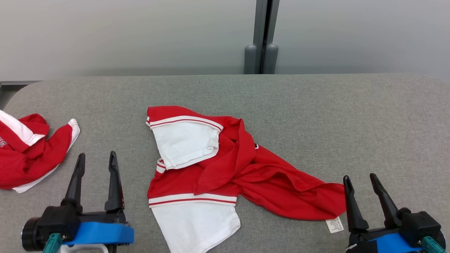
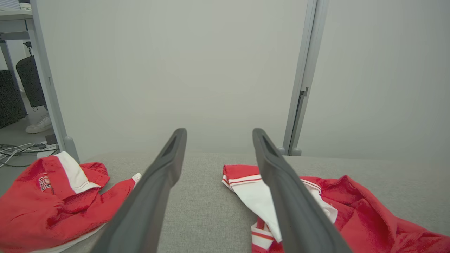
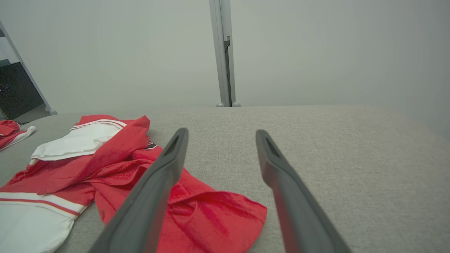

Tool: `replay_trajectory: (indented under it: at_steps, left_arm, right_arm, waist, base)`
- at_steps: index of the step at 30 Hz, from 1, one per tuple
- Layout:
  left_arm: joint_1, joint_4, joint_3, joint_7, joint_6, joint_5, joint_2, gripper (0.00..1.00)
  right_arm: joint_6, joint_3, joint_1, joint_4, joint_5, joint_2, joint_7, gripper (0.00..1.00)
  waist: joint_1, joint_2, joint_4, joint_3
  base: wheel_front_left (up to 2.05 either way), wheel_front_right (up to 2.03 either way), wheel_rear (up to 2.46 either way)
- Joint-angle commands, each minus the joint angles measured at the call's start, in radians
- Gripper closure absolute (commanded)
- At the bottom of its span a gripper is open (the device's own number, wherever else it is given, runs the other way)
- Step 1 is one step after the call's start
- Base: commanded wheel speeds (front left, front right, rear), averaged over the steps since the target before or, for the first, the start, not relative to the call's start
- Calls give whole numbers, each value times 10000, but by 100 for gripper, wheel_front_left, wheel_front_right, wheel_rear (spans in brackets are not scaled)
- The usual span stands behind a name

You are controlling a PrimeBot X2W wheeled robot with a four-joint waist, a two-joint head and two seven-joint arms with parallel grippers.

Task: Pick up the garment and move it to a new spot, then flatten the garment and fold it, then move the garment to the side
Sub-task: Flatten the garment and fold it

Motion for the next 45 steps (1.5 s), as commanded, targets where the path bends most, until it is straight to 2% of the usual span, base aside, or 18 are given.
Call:
replay_trajectory:
  at_steps: [1, 11, 21, 27, 34, 39, 44, 45]
  left_arm:
    - [164, -99, 124, -24, -10, 85, -49, 0]
    - [1333, -518, 463, -25, 79, 446, -513, 0]
    - [1259, -499, 621, -27, 24, 557, -575, 0]
    - [1122, -445, 408, -27, 15, 446, -582, 0]
    - [921, -310, 170, -27, 3, 315, -580, 0]
    - [780, -262, -78, -27, 83, 126, -577, 0]
    - [620, -187, -365, -25, 160, -31, -581, 0]
    - [620, -187, -365, -25, 160, -31, -581, 0]
  right_arm:
    - [6, -10, 127, -2, -54, -16, -4, 0]
    - [4, -12, 331, 108, 17, -15, -4, 0]
    - [6, 121, 297, 364, 23, -15, -4, 0]
    - [6, 707, -207, 678, -118, -15, -4, 0]
    - [6, 1877, -2039, 1710, -76, -18, 308, 0]
    - [4, 2672, -3483, 2870, 52, -22, 794, 0]
    - [4, 3038, -4544, 4463, 153, -24, 1428, 0]
    - [4, 3038, -4544, 4463, 153, -24, 1428, 0]
  waist:
    - [2, 1, 3, -18]
    - [2, 1, 91, -108]
    - [2, 1, 106, -160]
    - [2, 1, 293, -150]
    - [2, 1, 695, 43]
    - [2, 1, 1106, 246]
    - [2, 1, 1517, 449]
    - [2, 1, 1517, 449]
  base:
    - [0, 0, 0]
    - [0, 0, 0]
    - [0, 0, 0]
    - [0, 0, 0]
    - [0, 0, 0]
    - [0, 0, 0]
    - [0, 0, 0]
    - [0, 0, 0]
